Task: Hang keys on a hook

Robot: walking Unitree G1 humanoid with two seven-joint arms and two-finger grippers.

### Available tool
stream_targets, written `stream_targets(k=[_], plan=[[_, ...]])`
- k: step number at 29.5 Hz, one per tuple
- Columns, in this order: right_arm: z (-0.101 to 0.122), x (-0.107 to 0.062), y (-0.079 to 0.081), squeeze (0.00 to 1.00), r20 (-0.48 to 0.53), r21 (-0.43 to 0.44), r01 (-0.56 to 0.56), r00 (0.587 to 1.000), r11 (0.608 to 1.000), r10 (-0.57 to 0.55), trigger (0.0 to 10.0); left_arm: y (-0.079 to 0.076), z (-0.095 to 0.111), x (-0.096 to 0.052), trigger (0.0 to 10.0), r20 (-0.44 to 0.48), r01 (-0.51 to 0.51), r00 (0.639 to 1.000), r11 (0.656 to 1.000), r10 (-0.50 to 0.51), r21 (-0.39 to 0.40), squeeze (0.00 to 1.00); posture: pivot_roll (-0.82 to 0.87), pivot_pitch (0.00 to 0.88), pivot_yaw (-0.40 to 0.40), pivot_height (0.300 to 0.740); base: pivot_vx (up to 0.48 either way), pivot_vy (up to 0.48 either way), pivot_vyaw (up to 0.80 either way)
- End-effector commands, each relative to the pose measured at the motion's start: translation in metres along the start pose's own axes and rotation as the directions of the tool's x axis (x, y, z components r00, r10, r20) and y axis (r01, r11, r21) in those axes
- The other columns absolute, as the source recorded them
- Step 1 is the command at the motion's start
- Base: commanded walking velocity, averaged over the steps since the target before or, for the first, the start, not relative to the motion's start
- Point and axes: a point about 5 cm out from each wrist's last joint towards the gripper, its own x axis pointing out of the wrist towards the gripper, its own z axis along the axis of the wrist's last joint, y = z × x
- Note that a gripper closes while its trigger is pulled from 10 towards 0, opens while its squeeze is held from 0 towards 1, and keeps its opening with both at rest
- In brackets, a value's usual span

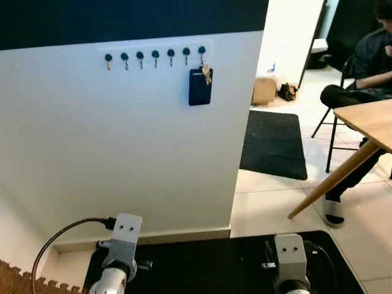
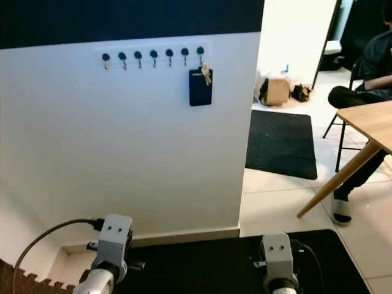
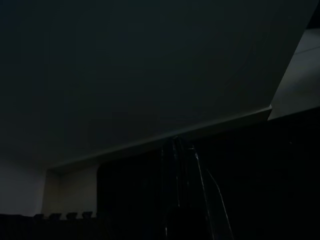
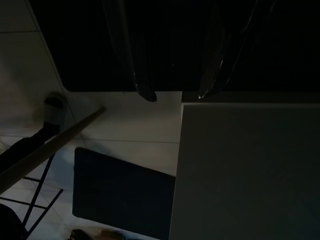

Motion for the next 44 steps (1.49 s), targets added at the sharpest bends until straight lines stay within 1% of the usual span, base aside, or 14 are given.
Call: stream_targets(k=[1,8,13,44], plan=[[-0.0050,-0.0024,0.0017,0.00,-0.018,0.016,-0.002,1.000,1.000,0.003,10.0,0.0020,-0.0052,-0.0020,10.0,-0.021,-0.009,1.000,1.000,0.009,0.011,0.00,0.01,0.149,0.079,0.740,0.000,0.000,0.00],[-0.0055,-0.0025,0.0012,0.00,-0.021,0.026,0.000,1.000,1.000,0.000,10.0,0.0017,-0.0051,-0.0019,10.0,-0.022,-0.007,1.000,1.000,0.007,0.013,0.00,0.01,0.150,0.082,0.740,0.000,0.000,0.00],[-0.0057,-0.0027,0.0013,0.00,-0.022,0.031,0.001,1.000,1.000,-0.001,10.0,0.0018,-0.0051,-0.0018,10.0,-0.022,-0.007,1.000,1.000,0.007,0.014,0.00,0.01,0.150,0.082,0.740,0.000,0.000,-0.49],[-0.0048,-0.0020,0.0017,0.00,-0.021,0.041,-0.003,1.000,0.999,0.004,10.0,0.0022,-0.0061,-0.0012,10.0,-0.023,-0.007,1.000,1.000,0.007,0.016,0.00,0.01,0.147,0.081,0.740,0.000,0.000,-0.79]])
